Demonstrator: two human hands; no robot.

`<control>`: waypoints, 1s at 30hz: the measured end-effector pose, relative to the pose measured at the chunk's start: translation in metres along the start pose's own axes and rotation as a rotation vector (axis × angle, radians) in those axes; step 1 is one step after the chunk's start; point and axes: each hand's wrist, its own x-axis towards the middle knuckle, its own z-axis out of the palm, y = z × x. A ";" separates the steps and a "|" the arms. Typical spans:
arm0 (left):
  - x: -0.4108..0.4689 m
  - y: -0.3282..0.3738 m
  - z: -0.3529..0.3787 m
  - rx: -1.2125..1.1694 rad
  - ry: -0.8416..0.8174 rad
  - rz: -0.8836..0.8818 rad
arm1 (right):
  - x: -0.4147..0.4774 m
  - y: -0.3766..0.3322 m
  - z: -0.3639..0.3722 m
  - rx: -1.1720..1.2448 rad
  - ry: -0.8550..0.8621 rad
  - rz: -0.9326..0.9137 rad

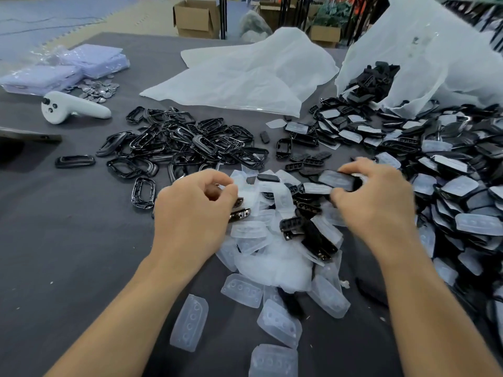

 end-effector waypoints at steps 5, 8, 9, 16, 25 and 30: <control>0.012 -0.013 -0.002 0.114 0.065 0.040 | 0.011 0.020 -0.013 -0.105 0.082 0.171; 0.020 -0.023 0.001 0.164 0.053 0.095 | 0.006 0.014 -0.009 -0.040 0.072 0.140; 0.022 -0.026 0.002 0.198 0.052 0.108 | 0.004 0.009 -0.006 -0.012 0.061 0.116; 0.034 -0.031 0.006 0.329 -0.208 0.239 | -0.022 -0.030 0.027 0.132 -0.148 -0.153; 0.032 -0.035 0.011 0.430 -0.140 0.221 | -0.027 -0.044 0.058 -0.024 -0.443 -0.350; 0.033 -0.030 0.008 0.197 -0.040 0.078 | -0.026 -0.046 0.055 0.191 -0.304 -0.315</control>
